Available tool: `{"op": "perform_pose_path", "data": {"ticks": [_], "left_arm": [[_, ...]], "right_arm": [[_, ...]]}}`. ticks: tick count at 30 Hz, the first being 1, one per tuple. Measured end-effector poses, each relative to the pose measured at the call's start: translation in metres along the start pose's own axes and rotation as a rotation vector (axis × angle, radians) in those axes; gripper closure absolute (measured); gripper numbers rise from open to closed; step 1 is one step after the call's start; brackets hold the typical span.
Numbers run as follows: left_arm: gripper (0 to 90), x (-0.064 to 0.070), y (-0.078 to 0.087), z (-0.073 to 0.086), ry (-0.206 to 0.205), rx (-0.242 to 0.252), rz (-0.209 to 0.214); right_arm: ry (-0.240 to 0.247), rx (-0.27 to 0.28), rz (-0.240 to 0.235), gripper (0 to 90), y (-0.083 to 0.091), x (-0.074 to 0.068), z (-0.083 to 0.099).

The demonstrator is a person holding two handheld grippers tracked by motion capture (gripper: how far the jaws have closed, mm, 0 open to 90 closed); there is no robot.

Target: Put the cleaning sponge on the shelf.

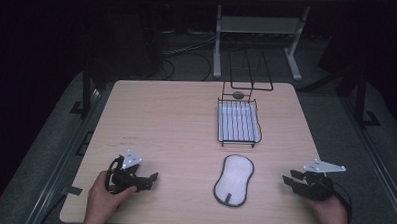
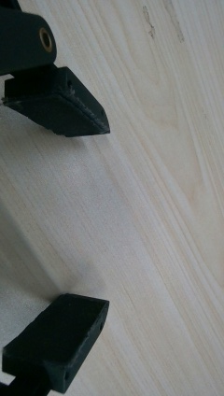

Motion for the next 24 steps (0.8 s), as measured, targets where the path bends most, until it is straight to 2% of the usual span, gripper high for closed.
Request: {"op": "perform_pose_path", "data": {"ticks": [1, 5, 6, 10, 14, 24], "left_arm": [[12.6, 0.000, 0.000, 0.000, 0.000, 0.000, 0.000], [12.6, 0.000, 0.000, 0.000, 0.000, 0.000, 0.000], [12.6, 0.000, 0.000, 0.000, 0.000, 0.000, 0.000], [12.6, 0.000, 0.000, 0.000, 0.000, 0.000, 0.000], [12.6, 0.000, 0.000, 0.000, 0.000, 0.000, 0.000], [12.6, 0.000, 0.000, 0.000, 0.000, 0.000, 0.000]], "right_arm": [[0.000, 0.000, 0.000, 63.9, 0.000, 0.000, 0.000], [0.011, 0.009, -0.030, 87.2, 0.001, -0.007, -0.012], [0.011, 0.008, -0.038, 89.8, -0.001, -0.010, -0.017], [0.029, -0.010, -0.068, 89.9, -0.008, -0.016, -0.021], [0.035, -0.006, -0.099, 89.9, -0.014, -0.021, -0.027], [0.028, 0.001, -0.155, 89.8, -0.026, -0.031, -0.039]]}}
Point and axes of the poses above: each handheld gripper's, and its own axes: y roughly backward along the jaws, z roughly out of its underside, x roughly to its right, the point moved 7 cm from there along -y, roughly forward along the jaws, and after that the axes turned 10 degrees about x, right-handed, at the moved point
